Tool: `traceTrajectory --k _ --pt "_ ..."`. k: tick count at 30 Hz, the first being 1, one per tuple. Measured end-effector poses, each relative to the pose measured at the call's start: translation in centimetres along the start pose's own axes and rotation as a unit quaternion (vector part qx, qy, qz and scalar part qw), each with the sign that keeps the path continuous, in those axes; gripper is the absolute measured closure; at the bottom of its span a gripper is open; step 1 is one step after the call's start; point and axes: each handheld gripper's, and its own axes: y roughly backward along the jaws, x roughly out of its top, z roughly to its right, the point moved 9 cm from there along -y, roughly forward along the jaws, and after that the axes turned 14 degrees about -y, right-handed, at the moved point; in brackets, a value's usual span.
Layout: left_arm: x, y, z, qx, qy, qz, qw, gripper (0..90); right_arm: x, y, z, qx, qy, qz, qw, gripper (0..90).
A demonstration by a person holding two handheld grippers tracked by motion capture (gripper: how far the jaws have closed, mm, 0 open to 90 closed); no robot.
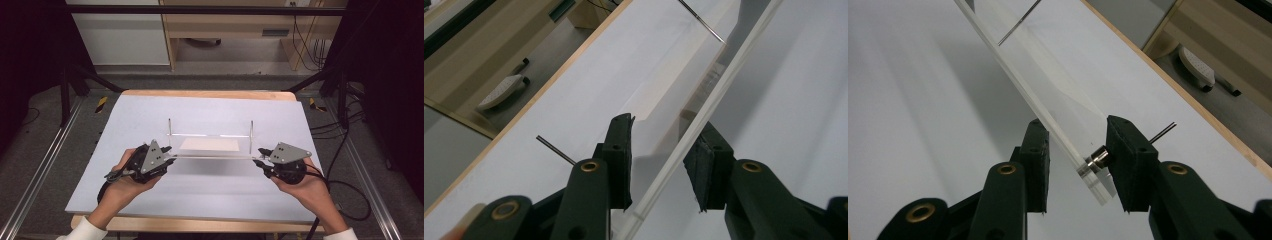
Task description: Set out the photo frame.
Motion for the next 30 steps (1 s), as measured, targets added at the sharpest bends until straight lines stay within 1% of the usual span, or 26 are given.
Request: traceTrajectory --k 4,7,9,11,16,19,24,25,28,30 --pt "0.3 0.0 -0.5 0.001 0.004 0.004 1.0000 63.5 0.5 0.0 0.4 0.003 -0.008 -0.001 1.0000 62.9" --pt "0.6 0.0 -1.2 0.001 0.006 0.004 1.0000 62.7 0.9 -0.1 0.7 0.008 -0.018 -0.001 0.9998 62.5" --pt "0.8 -0.1 -1.5 0.001 0.009 0.007 0.9999 62.5 1.3 -0.1 1.0 0.008 -0.020 0.000 0.9998 62.1" --pt "0.9 -0.1 -2.0 -0.003 0.008 0.004 1.0000 62.2 1.7 -0.2 1.3 0.007 -0.022 0.000 0.9997 61.9" --pt "1.4 -0.3 -3.2 -0.012 0.014 0.002 0.9998 61.6 2.6 -0.3 2.0 0.010 -0.025 0.006 0.9996 61.0" --pt "1.6 -0.4 -3.6 -0.013 0.015 0.000 0.9998 61.4 3.0 -0.4 2.3 0.013 -0.031 0.016 0.9993 59.9" --pt "1.7 -0.5 -4.1 -0.015 0.012 0.000 0.9998 61.3 3.3 -0.6 2.7 0.012 -0.036 0.031 0.9988 57.6" --pt "1.8 -0.5 -4.1 -0.016 0.015 0.000 0.9998 61.3 3.3 -0.7 2.8 0.009 -0.037 0.031 0.9988 57.2" --pt "1.8 -0.5 -4.4 -0.017 0.013 0.000 0.9998 61.2 3.1 -1.1 3.2 0.001 -0.037 0.031 0.9988 56.5" --pt "1.9 -0.5 -4.5 -0.017 0.011 0.000 0.9998 61.2 3.0 -1.3 3.4 0.000 -0.037 0.032 0.9988 55.9"
